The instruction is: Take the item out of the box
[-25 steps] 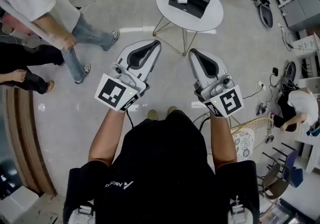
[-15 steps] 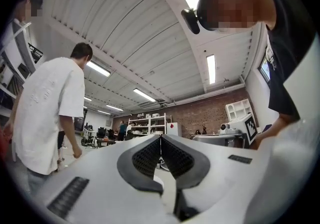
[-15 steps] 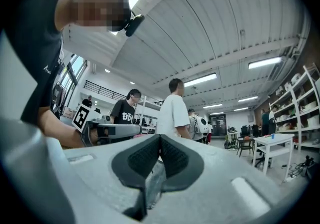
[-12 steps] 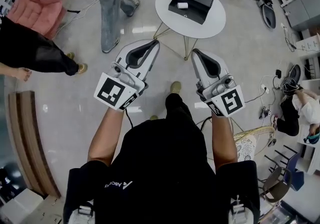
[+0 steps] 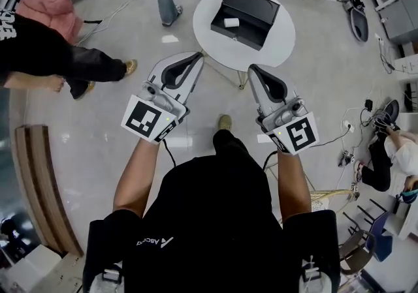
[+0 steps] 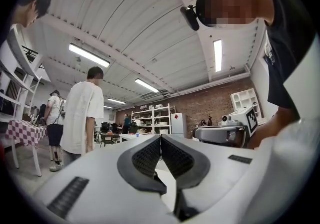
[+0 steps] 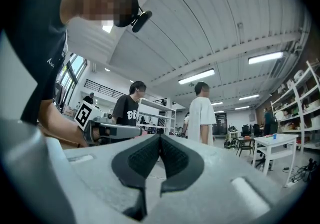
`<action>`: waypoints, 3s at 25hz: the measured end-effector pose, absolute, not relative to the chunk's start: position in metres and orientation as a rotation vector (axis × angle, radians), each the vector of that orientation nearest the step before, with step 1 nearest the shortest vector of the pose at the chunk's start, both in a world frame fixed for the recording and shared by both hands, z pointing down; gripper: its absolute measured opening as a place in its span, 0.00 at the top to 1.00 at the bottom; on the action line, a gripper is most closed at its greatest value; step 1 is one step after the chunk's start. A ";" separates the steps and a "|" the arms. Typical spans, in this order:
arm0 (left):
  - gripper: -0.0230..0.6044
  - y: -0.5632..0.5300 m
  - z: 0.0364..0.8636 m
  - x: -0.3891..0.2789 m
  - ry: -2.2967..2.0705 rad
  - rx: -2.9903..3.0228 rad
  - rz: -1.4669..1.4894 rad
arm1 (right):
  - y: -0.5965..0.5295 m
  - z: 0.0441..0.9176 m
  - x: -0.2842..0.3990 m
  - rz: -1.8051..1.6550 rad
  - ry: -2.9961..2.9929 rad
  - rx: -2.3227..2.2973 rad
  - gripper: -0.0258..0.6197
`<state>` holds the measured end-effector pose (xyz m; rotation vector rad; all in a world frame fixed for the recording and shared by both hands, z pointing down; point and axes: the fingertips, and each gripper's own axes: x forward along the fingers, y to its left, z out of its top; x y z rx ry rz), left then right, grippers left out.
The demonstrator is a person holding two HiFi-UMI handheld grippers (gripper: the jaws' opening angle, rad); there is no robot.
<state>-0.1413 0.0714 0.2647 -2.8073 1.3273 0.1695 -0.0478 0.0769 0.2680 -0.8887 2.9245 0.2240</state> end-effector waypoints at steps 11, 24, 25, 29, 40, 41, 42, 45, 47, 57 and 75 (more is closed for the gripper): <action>0.96 -0.083 0.327 -0.099 1.367 -2.818 -0.184 | -0.057 0.299 0.001 0.159 2.983 -0.828 0.96; 0.96 -0.191 0.425 -0.075 1.202 -2.832 -0.761 | -0.137 0.337 0.024 0.047 2.983 -0.944 0.96; 0.96 -0.197 0.433 -0.073 1.181 -2.833 -0.793 | -0.142 0.342 0.024 0.041 2.986 -0.969 0.96; 0.96 -0.219 0.472 -0.086 1.123 -2.809 -0.947 | -0.164 0.363 0.013 0.012 2.996 -1.056 0.96; 0.87 -0.257 0.553 -0.096 0.897 -2.819 -1.239 | -0.195 0.394 -0.002 -0.056 2.997 -1.274 0.96; 0.85 -0.260 0.558 -0.093 0.878 -2.816 -1.268 | -0.197 0.395 0.001 -0.067 2.996 -1.284 0.96; 0.83 -0.262 0.563 -0.090 0.857 -2.813 -1.298 | -0.198 0.395 0.005 -0.081 2.995 -1.293 0.96; 0.79 -0.267 0.579 -0.075 0.795 -2.796 -1.397 | -0.205 0.398 0.021 -0.086 2.987 -1.310 0.96; 0.76 -0.272 0.593 -0.066 0.756 -2.778 -1.475 | -0.210 0.404 0.033 -0.102 2.986 -1.310 0.96; 0.64 -0.284 0.652 -0.043 0.613 -2.684 -1.820 | -0.235 0.430 0.066 -0.239 3.028 -1.215 0.96; 0.61 -0.285 0.691 -0.039 0.460 -2.618 -2.022 | -0.251 0.444 0.079 -0.280 3.065 -1.193 0.96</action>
